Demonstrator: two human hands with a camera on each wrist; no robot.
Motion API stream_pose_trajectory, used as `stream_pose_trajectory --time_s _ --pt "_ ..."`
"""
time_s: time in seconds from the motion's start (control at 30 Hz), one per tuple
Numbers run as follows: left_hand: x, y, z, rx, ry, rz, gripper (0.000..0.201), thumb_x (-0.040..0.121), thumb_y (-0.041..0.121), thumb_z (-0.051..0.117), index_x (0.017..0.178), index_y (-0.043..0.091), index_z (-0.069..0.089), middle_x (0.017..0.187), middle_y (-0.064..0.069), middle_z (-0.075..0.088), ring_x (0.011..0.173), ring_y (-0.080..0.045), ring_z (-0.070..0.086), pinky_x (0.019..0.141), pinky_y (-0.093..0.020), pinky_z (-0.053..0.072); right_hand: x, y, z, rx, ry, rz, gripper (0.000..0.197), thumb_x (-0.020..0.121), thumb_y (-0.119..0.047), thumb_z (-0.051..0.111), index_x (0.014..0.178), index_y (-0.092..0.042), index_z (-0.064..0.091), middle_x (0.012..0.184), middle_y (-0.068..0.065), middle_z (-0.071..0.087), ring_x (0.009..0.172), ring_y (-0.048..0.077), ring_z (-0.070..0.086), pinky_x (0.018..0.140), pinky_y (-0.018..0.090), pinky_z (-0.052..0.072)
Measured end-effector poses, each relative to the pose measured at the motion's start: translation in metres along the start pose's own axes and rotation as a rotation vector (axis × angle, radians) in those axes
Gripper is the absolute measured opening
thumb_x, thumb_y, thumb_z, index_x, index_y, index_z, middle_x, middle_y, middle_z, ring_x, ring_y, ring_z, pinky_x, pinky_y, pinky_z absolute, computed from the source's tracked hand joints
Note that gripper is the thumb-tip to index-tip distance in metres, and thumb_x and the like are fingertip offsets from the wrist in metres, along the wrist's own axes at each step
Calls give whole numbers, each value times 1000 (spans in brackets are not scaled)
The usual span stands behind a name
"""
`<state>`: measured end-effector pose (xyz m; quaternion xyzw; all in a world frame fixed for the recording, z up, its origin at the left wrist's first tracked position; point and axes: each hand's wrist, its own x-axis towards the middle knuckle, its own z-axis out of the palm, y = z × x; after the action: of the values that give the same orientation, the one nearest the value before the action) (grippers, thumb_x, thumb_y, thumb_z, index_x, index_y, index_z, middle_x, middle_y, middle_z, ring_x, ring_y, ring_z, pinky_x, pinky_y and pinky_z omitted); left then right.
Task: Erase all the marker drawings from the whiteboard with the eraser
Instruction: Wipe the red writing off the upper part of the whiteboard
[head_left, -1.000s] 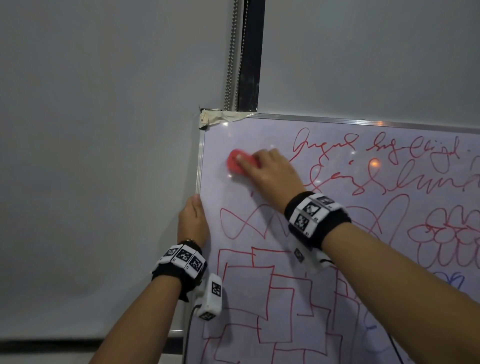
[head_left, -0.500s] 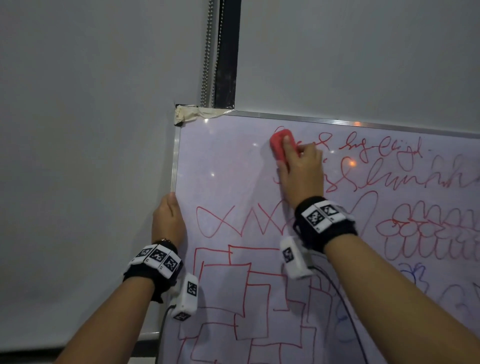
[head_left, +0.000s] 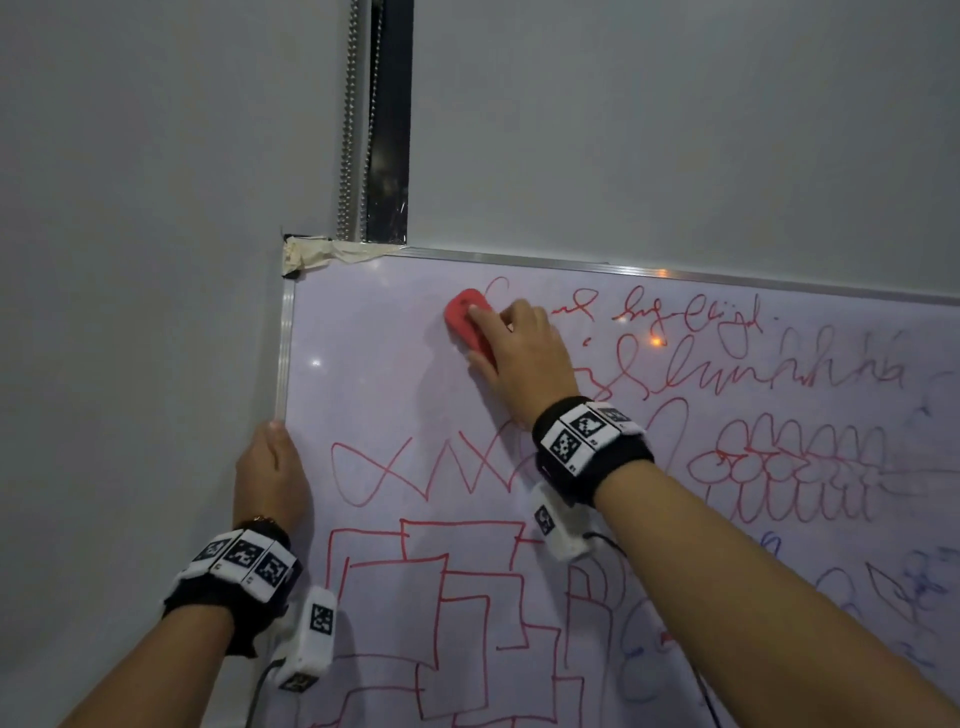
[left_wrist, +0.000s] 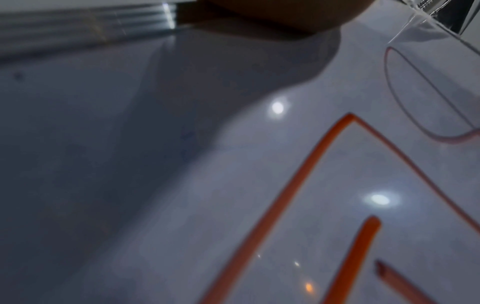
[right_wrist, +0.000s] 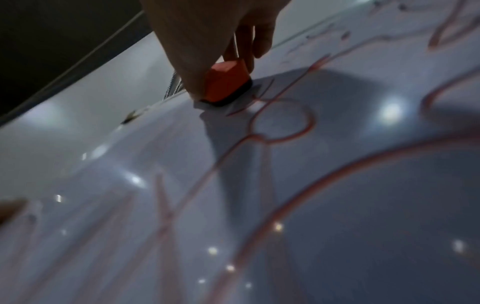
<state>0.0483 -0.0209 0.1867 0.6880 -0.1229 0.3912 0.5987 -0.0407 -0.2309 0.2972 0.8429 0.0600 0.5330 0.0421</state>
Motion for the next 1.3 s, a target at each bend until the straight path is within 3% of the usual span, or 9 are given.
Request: stream_pose_trajectory --time_s 0.07,0.2,0.33,0.4,0.57,0.73,0.97,1.2,1.3 --pt "-1 2 0 0 0 -5 38 101 22 23 75 1 41 64 -8 41 68 -24 41 65 -32 31 4 23 -6 -46 34 15 45 89 -28 58 130 -11 50 107 19 51 95 34 47 81 45 43" --pt "2 -4 2 16 20 4 40 102 21 24 79 -4 44 69 -17 47 70 -29 45 66 -36 34 3 41 -10 29 196 425 46 90 -31 56 132 -16 46 112 16 47 103 31 44 86 43 43" --pt "1 -1 2 27 25 8 39 101 20 23 80 -4 45 73 -18 47 70 -27 43 66 -35 32 -8 7 3 15 36 -16 47 76 -19 74 119 -7 59 90 20 55 79 35 52 67 46 49" --pt "1 0 1 39 13 6 38 101 19 23 79 -3 44 72 -18 45 70 -26 42 65 -34 31 -10 20 -3 -38 25 -60 46 78 -22 72 120 -8 58 93 19 56 81 34 53 70 46 49" --pt "4 -6 -1 39 -30 13 34 101 14 24 70 4 35 62 -10 38 64 -24 38 62 -36 29 -24 51 -6 50 188 463 45 91 -33 55 132 -18 45 111 11 47 99 23 44 87 34 42" --pt "1 -16 -5 17 -78 11 35 100 12 24 66 13 32 62 -6 37 64 -21 37 64 -35 31 -37 42 0 -16 103 72 41 81 -25 69 117 -8 59 88 15 55 76 29 52 67 39 48" --pt "1 -25 0 -33 -23 1 33 95 21 25 66 8 35 67 -8 38 70 -21 36 67 -36 32 -16 66 -12 93 240 578 45 92 -35 52 130 -14 43 117 12 45 107 25 44 91 36 43" --pt "0 -28 0 -12 -38 24 41 96 26 23 73 -2 41 75 -15 45 77 -22 39 72 -36 32 10 5 5 28 125 112 49 88 -32 60 131 -12 49 106 17 51 95 32 47 76 38 39" --pt "-8 -31 -3 -17 -72 5 39 101 25 24 73 2 39 75 -11 45 76 -20 40 72 -35 32 4 28 0 11 173 137 48 87 -30 60 131 -15 50 103 15 52 92 30 48 75 37 39"
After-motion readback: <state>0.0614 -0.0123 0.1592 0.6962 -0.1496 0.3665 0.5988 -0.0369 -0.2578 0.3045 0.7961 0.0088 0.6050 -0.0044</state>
